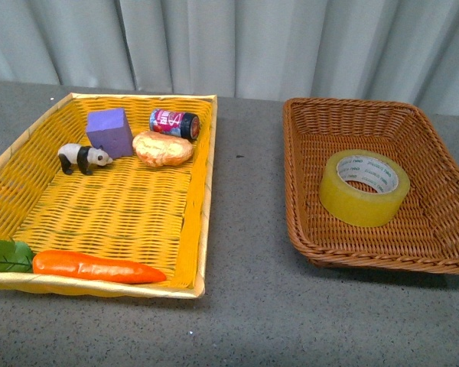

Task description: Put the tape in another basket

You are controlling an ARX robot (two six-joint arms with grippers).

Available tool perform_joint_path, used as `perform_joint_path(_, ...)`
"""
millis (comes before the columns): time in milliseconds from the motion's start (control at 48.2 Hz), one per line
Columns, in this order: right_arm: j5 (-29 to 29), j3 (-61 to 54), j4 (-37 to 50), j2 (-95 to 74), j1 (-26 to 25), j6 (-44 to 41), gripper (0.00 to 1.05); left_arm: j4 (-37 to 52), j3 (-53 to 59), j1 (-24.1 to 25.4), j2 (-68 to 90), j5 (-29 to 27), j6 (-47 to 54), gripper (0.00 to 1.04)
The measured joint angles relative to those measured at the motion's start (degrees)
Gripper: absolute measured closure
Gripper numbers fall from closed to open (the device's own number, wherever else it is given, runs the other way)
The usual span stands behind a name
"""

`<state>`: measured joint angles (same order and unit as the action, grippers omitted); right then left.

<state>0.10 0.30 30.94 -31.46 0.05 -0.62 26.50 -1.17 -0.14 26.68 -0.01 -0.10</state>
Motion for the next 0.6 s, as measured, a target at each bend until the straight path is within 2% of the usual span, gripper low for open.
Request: perform_joint_path(601,0.0,0.0,-15.1,15.8,0.0,0.0,1.04,-13.1,0.0,0.0,-13.5,0.0,0.0,1.01)
